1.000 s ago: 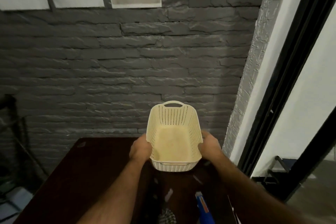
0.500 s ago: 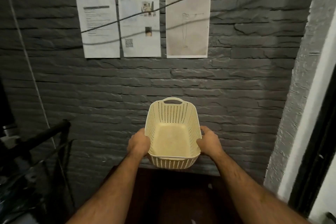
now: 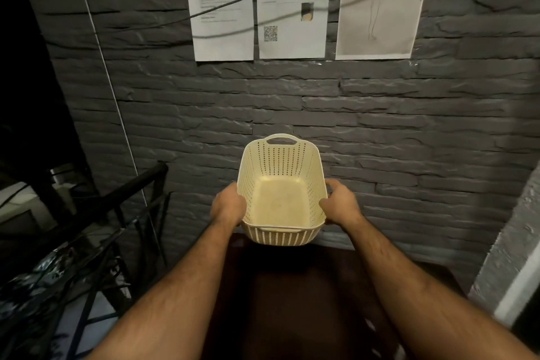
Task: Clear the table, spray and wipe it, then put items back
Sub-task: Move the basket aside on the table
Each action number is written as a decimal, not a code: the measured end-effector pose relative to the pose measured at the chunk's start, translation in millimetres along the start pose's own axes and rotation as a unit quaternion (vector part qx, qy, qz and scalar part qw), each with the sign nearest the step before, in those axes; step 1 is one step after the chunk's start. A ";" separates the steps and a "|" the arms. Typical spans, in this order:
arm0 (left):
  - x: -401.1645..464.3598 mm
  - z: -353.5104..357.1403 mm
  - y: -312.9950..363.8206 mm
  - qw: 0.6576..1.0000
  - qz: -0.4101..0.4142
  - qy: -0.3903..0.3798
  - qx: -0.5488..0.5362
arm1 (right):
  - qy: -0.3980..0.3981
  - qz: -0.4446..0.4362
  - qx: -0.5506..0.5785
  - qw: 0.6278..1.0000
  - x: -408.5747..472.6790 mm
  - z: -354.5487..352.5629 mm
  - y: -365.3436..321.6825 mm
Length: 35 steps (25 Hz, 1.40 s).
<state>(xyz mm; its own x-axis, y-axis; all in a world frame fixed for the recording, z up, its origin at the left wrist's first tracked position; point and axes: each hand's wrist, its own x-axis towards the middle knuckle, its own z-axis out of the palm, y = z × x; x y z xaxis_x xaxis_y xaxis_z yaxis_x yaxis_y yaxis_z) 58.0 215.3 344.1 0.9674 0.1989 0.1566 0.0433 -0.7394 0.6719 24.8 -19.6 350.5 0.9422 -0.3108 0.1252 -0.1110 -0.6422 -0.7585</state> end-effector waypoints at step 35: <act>155.9 106.9 -195.8 0.982 -0.018 -0.168 0.081 | -0.081 0.196 -0.005 0.977 67.2 230.1 49.4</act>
<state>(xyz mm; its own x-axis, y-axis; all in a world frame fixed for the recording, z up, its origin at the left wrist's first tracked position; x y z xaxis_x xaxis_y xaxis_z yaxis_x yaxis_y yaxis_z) 227.0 322.3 159.6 0.9911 0.0231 -0.1308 0.0914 -0.8336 0.5447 155.4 89.0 174.3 0.8637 -0.4206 -0.2775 -0.4764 -0.5020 -0.7219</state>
